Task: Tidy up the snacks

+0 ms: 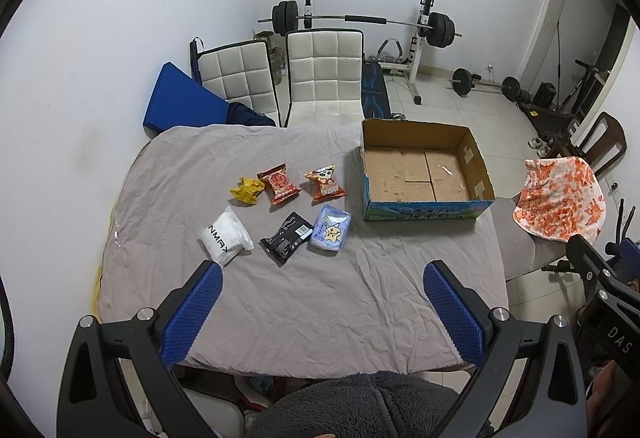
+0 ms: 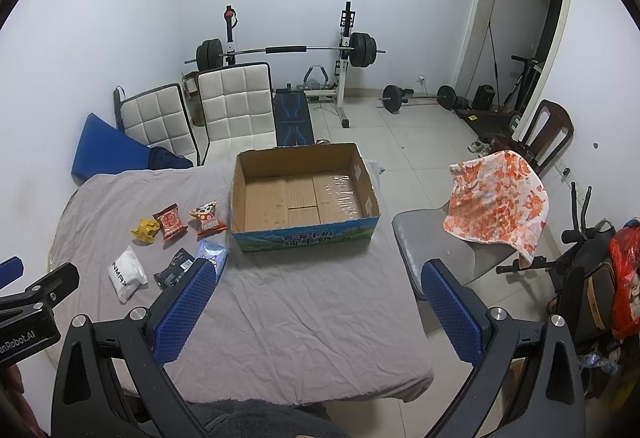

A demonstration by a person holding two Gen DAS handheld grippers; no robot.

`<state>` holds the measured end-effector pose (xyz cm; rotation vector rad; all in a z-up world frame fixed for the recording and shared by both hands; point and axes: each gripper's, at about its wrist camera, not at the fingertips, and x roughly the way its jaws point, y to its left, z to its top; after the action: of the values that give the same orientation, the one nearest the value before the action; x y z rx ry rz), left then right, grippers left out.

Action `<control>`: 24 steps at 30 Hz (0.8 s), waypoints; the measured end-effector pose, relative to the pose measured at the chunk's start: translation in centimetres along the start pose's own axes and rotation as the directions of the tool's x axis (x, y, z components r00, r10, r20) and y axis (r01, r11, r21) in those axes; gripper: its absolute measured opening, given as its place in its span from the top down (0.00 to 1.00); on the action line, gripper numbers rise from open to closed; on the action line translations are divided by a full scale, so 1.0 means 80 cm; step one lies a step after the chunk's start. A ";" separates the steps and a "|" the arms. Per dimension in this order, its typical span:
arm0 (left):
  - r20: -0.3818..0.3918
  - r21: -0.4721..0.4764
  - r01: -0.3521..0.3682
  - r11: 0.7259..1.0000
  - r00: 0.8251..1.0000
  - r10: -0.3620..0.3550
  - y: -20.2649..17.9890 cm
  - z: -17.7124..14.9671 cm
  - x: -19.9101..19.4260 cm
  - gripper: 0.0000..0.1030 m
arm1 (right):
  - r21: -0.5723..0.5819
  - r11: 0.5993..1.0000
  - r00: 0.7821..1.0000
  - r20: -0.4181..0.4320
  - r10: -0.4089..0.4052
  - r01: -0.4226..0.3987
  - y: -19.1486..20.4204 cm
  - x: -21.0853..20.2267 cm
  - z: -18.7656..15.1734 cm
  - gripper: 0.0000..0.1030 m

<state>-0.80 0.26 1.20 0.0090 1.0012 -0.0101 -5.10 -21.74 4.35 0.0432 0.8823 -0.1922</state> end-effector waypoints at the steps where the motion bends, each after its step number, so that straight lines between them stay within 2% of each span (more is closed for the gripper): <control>1: 0.001 -0.001 0.000 1.000 1.000 0.000 0.000 0.000 -0.001 0.00 | 0.001 1.000 1.000 0.001 0.001 -0.001 -0.001 0.000 0.000 0.00; 24: 0.006 -0.007 0.002 1.000 1.000 -0.002 0.001 0.002 -0.004 0.00 | -0.008 1.000 1.000 0.011 0.010 -0.010 0.007 -0.003 0.007 0.00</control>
<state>-0.81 0.32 1.56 0.0020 0.9956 -0.0085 -4.73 -21.25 4.89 0.0395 0.8719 -0.1796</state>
